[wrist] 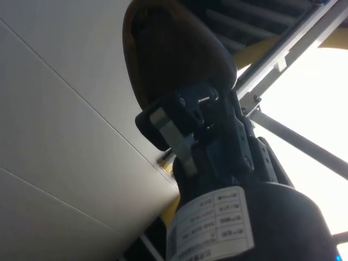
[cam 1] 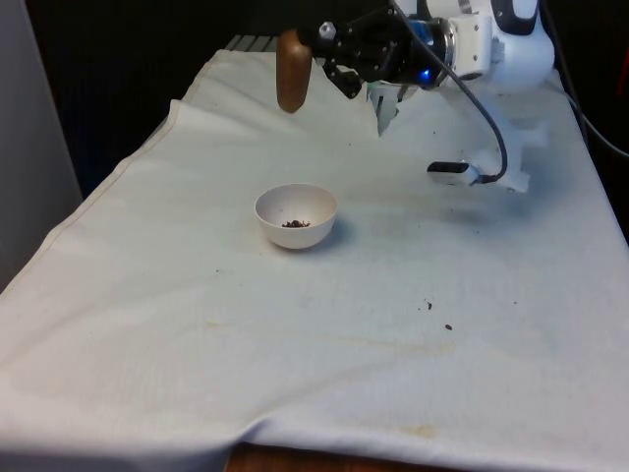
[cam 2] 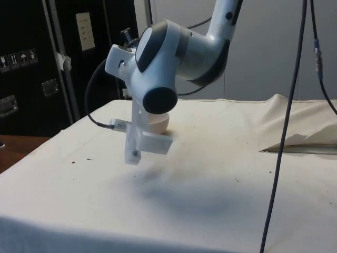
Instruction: Pour the coffee beans from the cup into the bowl.
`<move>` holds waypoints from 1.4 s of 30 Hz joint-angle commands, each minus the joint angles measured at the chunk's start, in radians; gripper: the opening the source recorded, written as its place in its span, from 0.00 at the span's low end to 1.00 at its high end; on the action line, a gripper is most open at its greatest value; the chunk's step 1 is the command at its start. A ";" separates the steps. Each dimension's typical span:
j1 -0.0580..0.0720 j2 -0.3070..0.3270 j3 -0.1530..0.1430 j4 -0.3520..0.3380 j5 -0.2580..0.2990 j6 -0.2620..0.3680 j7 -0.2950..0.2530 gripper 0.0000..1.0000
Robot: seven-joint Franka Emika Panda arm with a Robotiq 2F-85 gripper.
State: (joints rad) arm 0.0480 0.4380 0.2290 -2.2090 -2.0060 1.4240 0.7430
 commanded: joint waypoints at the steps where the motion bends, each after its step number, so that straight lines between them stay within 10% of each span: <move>1: 0.001 -0.007 -0.001 -0.013 -0.015 0.000 -0.006 0.00; 42: 0.000 -0.037 0.006 -0.058 -0.081 -0.032 -0.059 0.00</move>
State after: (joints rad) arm 0.0480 0.4020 0.2350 -2.2660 -2.0860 1.3910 0.6860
